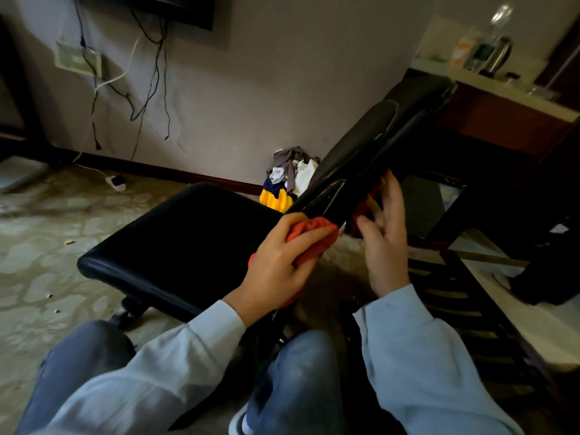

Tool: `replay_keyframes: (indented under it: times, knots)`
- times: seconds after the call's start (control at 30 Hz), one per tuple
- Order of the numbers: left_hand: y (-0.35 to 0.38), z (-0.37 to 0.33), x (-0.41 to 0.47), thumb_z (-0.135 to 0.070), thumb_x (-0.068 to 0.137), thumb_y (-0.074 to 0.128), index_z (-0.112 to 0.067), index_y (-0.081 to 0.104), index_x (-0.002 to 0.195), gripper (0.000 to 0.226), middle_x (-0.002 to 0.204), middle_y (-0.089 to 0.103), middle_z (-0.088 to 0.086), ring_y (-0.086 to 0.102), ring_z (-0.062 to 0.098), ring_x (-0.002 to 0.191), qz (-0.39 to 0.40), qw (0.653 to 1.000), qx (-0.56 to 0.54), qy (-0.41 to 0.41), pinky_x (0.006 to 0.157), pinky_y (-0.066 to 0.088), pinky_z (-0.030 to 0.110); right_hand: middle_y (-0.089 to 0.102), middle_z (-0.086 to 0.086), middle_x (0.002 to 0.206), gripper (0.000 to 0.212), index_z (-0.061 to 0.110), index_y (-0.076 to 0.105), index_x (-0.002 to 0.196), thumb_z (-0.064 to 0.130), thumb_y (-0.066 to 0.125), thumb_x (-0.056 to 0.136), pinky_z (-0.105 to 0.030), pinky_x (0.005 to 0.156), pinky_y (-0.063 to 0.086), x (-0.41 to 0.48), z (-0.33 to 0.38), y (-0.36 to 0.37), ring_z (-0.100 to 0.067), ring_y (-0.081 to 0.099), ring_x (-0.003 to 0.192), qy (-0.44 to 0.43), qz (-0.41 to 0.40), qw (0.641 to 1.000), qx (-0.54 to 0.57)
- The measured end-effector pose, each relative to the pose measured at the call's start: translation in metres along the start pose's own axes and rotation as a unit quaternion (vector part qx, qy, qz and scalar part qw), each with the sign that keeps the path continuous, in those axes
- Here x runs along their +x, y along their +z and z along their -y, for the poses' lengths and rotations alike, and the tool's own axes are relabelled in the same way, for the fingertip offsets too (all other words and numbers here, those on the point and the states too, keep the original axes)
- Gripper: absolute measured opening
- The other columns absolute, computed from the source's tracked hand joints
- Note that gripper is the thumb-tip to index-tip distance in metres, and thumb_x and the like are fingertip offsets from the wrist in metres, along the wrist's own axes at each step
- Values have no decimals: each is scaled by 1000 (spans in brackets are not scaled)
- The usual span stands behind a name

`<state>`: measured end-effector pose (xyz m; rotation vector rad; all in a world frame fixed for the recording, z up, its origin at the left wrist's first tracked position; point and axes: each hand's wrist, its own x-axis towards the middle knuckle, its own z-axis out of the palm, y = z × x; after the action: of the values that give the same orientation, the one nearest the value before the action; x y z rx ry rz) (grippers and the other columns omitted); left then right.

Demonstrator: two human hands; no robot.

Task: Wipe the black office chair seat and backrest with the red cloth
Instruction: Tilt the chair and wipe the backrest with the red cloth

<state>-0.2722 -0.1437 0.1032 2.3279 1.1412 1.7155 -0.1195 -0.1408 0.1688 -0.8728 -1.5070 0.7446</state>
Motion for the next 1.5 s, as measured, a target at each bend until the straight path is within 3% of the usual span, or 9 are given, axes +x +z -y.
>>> replay_keyframes:
  times: [0.13, 0.27, 0.43, 0.63, 0.8, 0.93, 1.07, 1.3, 1.5]
  knots:
    - [-11, -28, 50, -15, 87, 55, -20, 58, 124, 37, 121, 43, 6, 44, 15, 111, -78, 996, -39, 24, 94, 41, 19, 38, 20, 142, 65, 36, 28, 142, 5, 47, 89, -45, 110, 35, 8, 11, -5, -6, 36, 134, -26, -26, 999, -2]
    - [-14, -61, 113, -12, 87, 57, -13, 57, 126, 38, 121, 47, 15, 43, 15, 110, -100, 991, -28, 85, 91, 42, 19, 40, 14, 141, 62, 38, 30, 138, 1, 45, 91, -48, 106, 40, 21, 26, -12, -12, 41, 132, -47, -37, 997, 44]
    - [-4, -78, 148, -17, 90, 53, -16, 55, 128, 39, 123, 48, 15, 53, 26, 104, -84, 991, -16, 100, 79, 53, 39, 36, -3, 148, 66, 32, 26, 140, -10, 38, 91, -34, 105, 41, 43, 45, -19, -15, 42, 132, -86, -43, 993, 63]
    - [4, -47, 112, -16, 89, 53, -17, 52, 129, 40, 125, 46, 18, 51, 32, 103, -79, 986, 53, 136, 84, 49, 37, 36, 11, 145, 68, 32, 19, 145, -6, 38, 92, -43, 111, 35, 41, 42, -18, -11, 37, 135, -84, -26, 994, 57]
    - [8, -10, 49, -17, 87, 52, -18, 55, 128, 41, 128, 38, 8, 48, 27, 111, -14, 990, 69, 120, 91, 45, 33, 40, 44, 124, 72, 35, 16, 146, -7, 39, 92, -28, 106, 40, 21, 22, -11, 11, 40, 124, -44, -2, 999, 8]
    - [3, 0, 21, -18, 85, 51, -26, 52, 124, 40, 124, 40, 2, 48, 19, 110, -35, 999, -10, 34, 93, 43, 23, 41, 31, 133, 71, 35, 20, 145, -6, 44, 92, -20, 102, 39, -1, -1, 3, 8, 40, 126, -12, 9, 1000, -13]
    - [-2, -23, 37, -12, 86, 53, -18, 53, 123, 38, 123, 42, 10, 44, 16, 112, -123, 991, -41, 13, 97, 36, 11, 36, 17, 145, 69, 41, 23, 141, -1, 47, 92, -37, 111, 34, -15, -16, 11, -2, 33, 135, -4, 6, 1000, -5]
    - [23, -19, 34, -16, 89, 57, -24, 47, 133, 47, 133, 34, 6, 47, 30, 112, -31, 998, 41, 28, 83, 50, 41, 43, 18, 135, 70, 43, 28, 134, -8, 46, 90, -18, 98, 43, -29, -37, 16, 2, 44, 125, 45, 15, 999, 13]
    - [44, 23, -40, -19, 92, 53, -26, 46, 134, 43, 134, 37, 10, 48, 29, 110, -6, 997, 71, -10, 90, 46, 38, 28, 6, 151, 79, 35, 17, 146, -9, 42, 85, -38, 114, 30, -54, -65, 19, -7, 29, 138, 113, 39, 992, -30]
